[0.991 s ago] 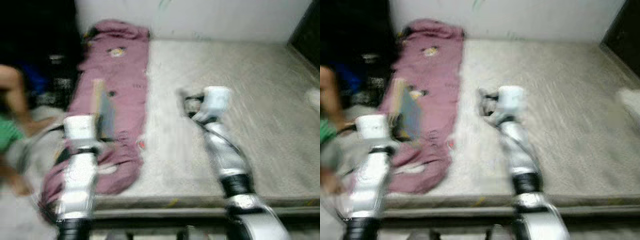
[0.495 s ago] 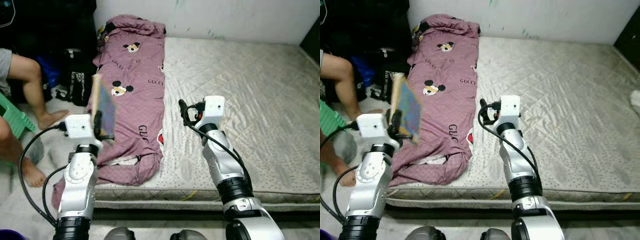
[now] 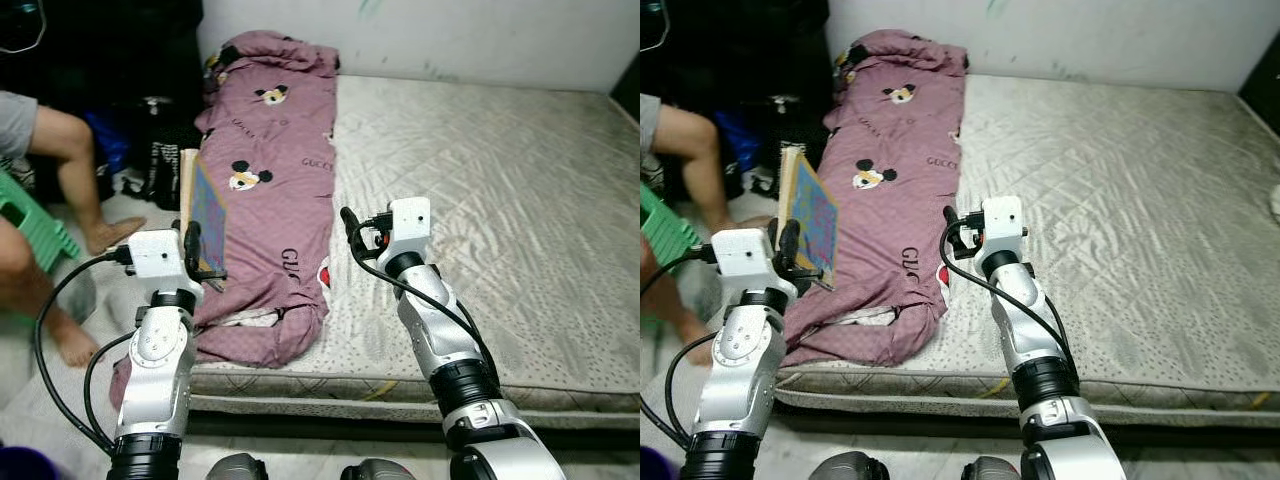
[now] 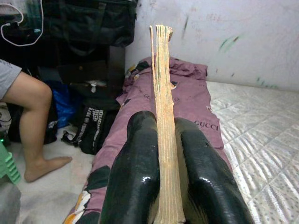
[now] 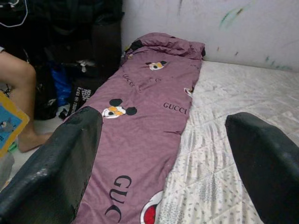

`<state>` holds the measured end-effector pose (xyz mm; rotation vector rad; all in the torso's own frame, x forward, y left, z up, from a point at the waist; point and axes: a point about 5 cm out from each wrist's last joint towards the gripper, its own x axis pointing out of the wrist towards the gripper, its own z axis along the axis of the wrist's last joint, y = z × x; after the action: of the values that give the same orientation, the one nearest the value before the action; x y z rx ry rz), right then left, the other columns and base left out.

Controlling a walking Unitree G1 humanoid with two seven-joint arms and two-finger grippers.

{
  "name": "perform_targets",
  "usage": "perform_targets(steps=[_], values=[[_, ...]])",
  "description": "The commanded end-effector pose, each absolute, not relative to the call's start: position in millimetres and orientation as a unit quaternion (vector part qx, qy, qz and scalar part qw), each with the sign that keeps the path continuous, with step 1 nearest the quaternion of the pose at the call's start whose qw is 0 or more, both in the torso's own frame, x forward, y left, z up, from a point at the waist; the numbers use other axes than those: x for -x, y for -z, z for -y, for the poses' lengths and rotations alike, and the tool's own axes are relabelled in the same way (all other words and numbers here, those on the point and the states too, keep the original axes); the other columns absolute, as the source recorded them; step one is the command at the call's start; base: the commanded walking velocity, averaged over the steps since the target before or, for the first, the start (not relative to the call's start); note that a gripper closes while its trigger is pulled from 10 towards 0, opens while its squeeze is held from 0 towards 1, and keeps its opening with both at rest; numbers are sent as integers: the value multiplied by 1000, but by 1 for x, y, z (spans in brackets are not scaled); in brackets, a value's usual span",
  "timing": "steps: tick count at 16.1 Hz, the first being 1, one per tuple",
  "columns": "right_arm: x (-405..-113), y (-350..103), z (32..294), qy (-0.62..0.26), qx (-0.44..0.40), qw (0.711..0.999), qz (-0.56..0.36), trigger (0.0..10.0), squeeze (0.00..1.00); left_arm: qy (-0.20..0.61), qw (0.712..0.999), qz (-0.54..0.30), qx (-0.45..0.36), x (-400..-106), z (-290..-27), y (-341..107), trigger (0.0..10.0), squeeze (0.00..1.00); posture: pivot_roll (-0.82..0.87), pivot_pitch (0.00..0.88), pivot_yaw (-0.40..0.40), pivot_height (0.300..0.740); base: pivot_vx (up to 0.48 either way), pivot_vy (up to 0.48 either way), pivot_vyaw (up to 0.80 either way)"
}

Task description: Clean up the room

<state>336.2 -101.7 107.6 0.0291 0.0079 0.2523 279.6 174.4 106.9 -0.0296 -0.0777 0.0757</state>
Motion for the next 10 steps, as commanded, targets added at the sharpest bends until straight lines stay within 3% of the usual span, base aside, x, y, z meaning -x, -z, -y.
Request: perform_targets(steps=[1,5,10], values=[[-337,-111,107,-121,-18,992,3,10000,0,-35,998,49,12,-282,-172,-112,10000,0,-43,0,-27,740,0,0,0],[-340,-113,108,-127,-32,991,0,10000,0,-31,998,49,17,-283,-170,-113,10000,0,-45,0,-30,740,0,0,-125],[-339,-113,108,-130,-23,991,3,10000,0,-30,998,48,21,-283,-168,-113,10000,0,-47,0,-30,740,0,-231,98]])
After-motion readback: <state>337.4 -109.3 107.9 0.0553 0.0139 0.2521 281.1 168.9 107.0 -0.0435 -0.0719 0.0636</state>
